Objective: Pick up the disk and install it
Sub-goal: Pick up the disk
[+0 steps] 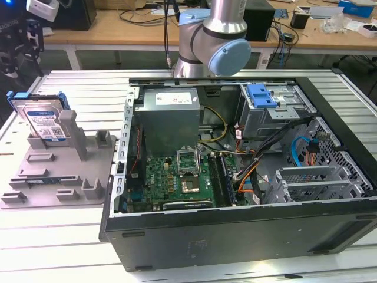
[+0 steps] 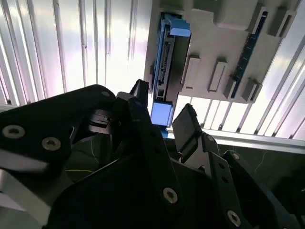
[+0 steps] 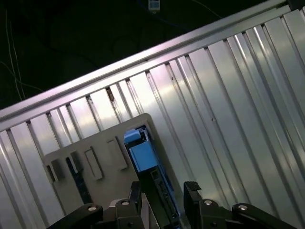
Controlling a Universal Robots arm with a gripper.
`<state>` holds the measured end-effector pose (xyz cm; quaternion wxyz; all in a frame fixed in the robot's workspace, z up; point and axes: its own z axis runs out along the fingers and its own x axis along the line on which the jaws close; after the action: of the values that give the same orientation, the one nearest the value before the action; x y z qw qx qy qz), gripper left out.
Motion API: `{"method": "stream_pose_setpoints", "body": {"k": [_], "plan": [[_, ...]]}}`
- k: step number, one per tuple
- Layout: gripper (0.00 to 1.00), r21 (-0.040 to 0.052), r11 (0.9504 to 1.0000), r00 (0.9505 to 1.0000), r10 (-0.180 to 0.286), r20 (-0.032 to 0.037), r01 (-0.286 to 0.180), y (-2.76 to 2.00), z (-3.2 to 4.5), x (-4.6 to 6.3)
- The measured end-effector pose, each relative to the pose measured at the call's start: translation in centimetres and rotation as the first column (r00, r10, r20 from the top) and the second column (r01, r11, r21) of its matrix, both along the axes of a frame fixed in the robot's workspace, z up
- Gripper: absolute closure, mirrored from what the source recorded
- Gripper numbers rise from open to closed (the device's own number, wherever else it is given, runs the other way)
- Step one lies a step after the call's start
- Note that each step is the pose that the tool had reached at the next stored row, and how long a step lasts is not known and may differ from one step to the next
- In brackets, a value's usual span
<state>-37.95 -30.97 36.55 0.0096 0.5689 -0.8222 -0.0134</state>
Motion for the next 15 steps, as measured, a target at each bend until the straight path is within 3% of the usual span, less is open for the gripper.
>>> {"method": "stream_pose_setpoints", "body": {"k": [4,8,12,14,15], "plan": [[0.52,-0.0066,0.9964,0.9964,0.085,-0.0003,-0.085,0.0,0.0,0.0],[0.52,-0.0142,0.9858,0.9859,0.167,-0.0012,-0.167,0.0,0.0,0.0],[0.52,-0.0234,0.969,0.9693,0.246,-0.0032,-0.246,0.0,-0.01,0.0],[0.52,-0.0285,0.9574,0.9578,0.287,-0.0046,-0.287,0.0,0.0,0.0],[0.52,-0.0343,0.9458,0.9464,0.323,-0.0064,-0.323,0.0,-0.01,-0.01]]}}
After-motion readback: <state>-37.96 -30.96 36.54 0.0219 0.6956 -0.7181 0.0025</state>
